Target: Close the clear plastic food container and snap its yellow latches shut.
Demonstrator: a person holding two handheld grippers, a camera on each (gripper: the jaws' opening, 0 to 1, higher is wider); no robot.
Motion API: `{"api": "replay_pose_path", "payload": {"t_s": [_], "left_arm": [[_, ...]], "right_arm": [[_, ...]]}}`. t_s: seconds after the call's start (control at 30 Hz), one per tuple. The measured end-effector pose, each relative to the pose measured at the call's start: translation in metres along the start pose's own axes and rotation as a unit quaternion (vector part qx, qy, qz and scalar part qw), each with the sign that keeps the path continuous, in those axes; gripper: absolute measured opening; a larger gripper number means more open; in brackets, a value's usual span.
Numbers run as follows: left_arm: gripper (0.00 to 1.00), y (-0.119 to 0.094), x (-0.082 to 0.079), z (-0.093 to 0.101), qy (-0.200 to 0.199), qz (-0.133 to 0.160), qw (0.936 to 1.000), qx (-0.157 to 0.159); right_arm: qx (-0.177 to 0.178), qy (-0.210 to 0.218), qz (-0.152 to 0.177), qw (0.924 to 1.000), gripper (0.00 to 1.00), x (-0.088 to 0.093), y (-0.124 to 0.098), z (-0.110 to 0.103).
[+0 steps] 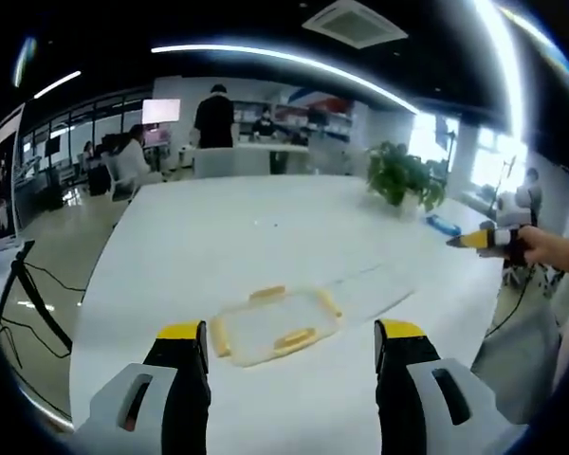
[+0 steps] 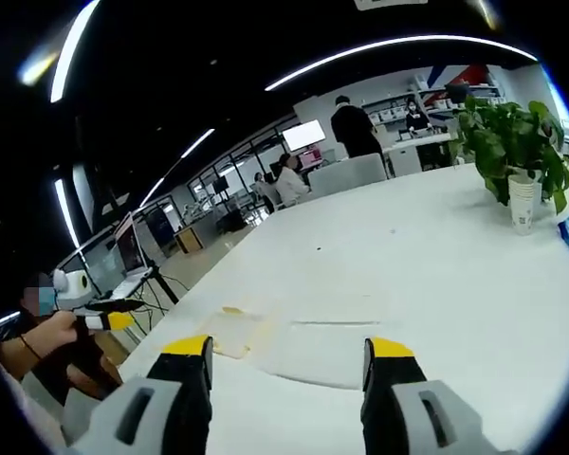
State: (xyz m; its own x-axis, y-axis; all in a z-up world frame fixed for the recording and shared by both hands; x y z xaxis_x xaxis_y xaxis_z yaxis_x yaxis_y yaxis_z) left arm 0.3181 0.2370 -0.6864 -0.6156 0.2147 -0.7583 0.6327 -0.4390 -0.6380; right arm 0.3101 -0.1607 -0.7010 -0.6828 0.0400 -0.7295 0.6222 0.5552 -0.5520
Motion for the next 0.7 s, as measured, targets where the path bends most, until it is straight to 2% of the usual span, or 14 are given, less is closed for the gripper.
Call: {"api": "replay_pose_path", "payload": {"t_s": [0.7], "left_arm": [[0.7,0.02,-0.008,-0.012,-0.007,-0.003,1.0,0.006]], "right_arm": [[-0.014,-0.032,-0.017,0.9992,0.63,-0.021,0.029,0.0]]}}
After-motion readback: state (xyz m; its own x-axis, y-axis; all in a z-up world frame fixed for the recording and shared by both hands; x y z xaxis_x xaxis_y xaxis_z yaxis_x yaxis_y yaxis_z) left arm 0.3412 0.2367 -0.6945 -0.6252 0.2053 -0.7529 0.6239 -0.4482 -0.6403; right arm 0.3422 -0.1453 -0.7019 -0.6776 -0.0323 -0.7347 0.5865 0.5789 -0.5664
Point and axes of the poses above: the point that each gripper's makers call its tool centre point, and the gripper's own axes: y roughly forward along the fingers, z roughly to its right, x roughly out of its underside, the point moved 9 cm from there along -y, roughly backward along the fingers, and after that the axes turned 14 degrees about -z, right-handed, at the moved point
